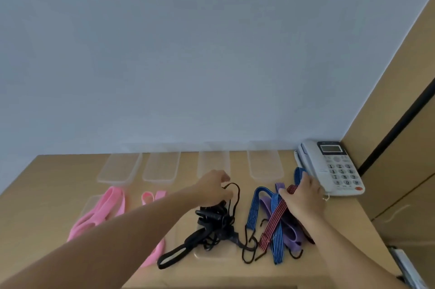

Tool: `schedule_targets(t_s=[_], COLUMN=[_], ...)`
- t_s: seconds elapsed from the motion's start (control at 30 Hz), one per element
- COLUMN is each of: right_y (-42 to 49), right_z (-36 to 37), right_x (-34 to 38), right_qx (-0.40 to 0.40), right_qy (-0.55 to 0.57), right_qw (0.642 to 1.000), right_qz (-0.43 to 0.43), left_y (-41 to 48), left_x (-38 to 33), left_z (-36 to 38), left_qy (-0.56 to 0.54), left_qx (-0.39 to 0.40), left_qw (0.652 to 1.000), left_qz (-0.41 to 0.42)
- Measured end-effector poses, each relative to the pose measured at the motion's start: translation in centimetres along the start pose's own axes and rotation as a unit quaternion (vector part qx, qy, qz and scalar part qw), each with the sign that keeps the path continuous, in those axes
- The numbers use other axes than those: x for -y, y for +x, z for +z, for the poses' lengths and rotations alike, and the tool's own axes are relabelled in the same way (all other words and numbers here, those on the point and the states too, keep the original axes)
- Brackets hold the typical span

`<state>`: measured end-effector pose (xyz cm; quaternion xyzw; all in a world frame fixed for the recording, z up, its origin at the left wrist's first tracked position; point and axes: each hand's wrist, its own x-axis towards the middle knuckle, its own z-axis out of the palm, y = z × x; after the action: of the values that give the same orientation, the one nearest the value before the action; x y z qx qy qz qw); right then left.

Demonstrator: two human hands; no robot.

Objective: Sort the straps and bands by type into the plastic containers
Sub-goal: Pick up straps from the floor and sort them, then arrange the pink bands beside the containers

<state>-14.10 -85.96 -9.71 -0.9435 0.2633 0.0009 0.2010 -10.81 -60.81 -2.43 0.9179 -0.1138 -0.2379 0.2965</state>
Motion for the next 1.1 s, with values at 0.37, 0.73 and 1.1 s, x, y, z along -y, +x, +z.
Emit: schedule_targets(t_s=[0.37, 0.73, 1.1], right_y=[-7.7, -27.9, -51.7], right_z=[-0.9, 6.2, 16.2], right_x=[14.2, 35.3, 51.2], right_qx=[0.087, 0.150, 0.241], right_qy=[-0.014, -0.067, -0.107], right_qw=[0.975, 0.901, 0.760], right_qz=[-0.202, -0.401, -0.594], left_y=[-7.3, -29.6, -53.7], left_x=[7.7, 28.7, 47.1], left_z=[-5.5, -13.3, -13.7], left_qy=[0.044, -0.020, -0.095], left_qx=[-0.089, -0.237, -0.337], left_qw=[0.994, 0.950, 0.845], left_qz=[-0.053, -0.201, -0.404])
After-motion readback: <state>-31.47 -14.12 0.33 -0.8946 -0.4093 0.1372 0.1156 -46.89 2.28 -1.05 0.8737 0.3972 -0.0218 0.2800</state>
